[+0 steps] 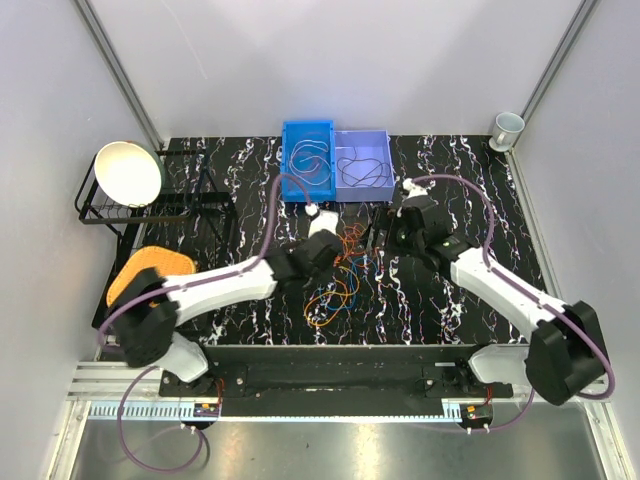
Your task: Untangle the cables
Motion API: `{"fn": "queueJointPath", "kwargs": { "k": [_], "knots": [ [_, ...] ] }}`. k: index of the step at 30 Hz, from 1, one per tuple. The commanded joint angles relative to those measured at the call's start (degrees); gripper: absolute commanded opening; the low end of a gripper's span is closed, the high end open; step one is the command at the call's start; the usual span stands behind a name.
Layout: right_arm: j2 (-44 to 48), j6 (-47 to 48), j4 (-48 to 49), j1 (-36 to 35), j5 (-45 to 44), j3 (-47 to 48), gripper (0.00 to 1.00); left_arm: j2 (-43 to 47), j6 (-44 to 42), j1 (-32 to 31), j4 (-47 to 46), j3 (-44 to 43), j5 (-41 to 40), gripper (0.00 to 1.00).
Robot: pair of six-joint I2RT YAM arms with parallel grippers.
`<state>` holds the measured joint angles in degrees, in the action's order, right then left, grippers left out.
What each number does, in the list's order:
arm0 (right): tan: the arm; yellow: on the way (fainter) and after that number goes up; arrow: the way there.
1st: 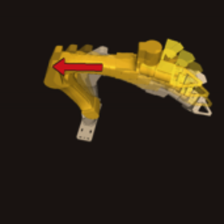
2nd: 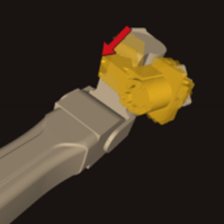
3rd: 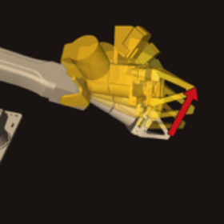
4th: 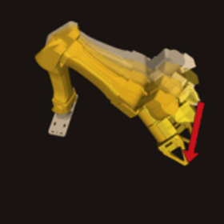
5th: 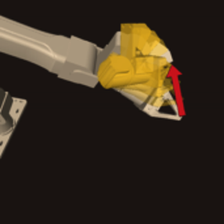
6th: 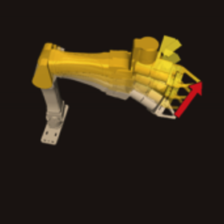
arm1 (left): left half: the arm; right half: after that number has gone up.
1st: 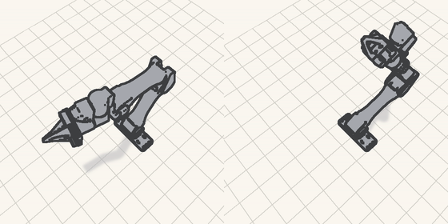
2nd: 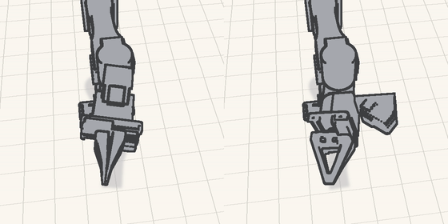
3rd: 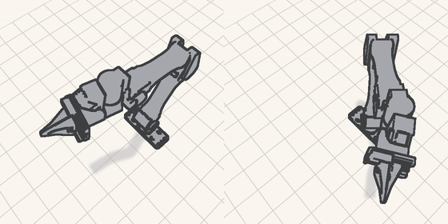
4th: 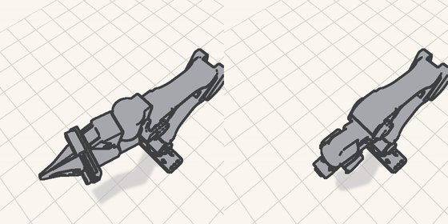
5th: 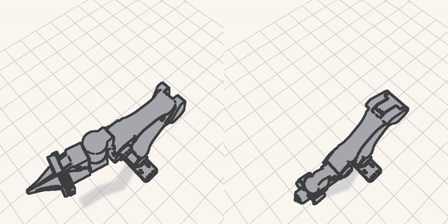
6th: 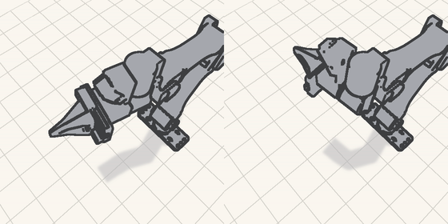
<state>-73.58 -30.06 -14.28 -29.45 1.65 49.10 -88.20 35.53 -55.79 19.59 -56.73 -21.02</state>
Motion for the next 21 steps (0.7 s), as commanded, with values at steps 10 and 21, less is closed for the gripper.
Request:
{"fn": "queueJointPath", "kwargs": {
  "k": [10,21],
  "knots": [
    [19.52,4.76,5.30,-0.08,24.75,6.62,0.99,28.25,-11.88,3.23,-0.79,-0.14,17.66,0.00],
    [16.99,-13.08,7.60,-0.17,30.86,10.05,0.86,38.11,-12.85,4.11,1.33,2.94,16.28,0.00]
  ]
}}
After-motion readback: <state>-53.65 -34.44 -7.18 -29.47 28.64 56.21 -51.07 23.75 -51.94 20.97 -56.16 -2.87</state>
